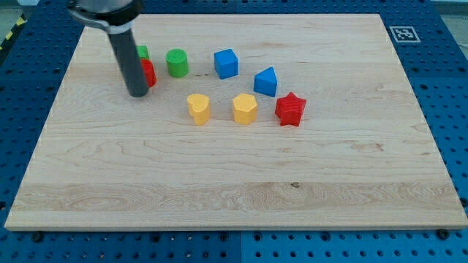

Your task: Place the green star at the top left side of the board

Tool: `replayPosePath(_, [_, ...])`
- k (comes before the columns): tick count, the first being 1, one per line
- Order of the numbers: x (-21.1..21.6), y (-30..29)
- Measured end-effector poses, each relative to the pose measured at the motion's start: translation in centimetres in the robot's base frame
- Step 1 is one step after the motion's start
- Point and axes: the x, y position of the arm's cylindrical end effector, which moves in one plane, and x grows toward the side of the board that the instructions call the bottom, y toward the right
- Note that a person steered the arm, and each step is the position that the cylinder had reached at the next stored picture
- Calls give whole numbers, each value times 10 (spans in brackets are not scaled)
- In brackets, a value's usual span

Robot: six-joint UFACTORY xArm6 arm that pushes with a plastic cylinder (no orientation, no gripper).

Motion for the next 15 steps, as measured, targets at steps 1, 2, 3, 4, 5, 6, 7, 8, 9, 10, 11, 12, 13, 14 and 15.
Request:
replayPosePath(1, [-4,-33])
replayPosePath(2, [-23,-36])
replayPosePath(3, [-33,-36])
replayPosePath(4, [-33,-29])
replayPosePath(5, [-33,1])
replayPosePath(6, [-33,17])
replayPosePath(7, [-33,15])
replayPosePath(8, [-34,15])
replayPosePath(9, [-53,15])
replayPosePath(10, [-66,5])
replayPosePath(11, [-73,-15])
replayPosePath(12, [-86,-36])
replayPosePath(13, [-111,-44])
replayPosePath(14, [-131,-45])
replayPosePath(15, [-138,-46])
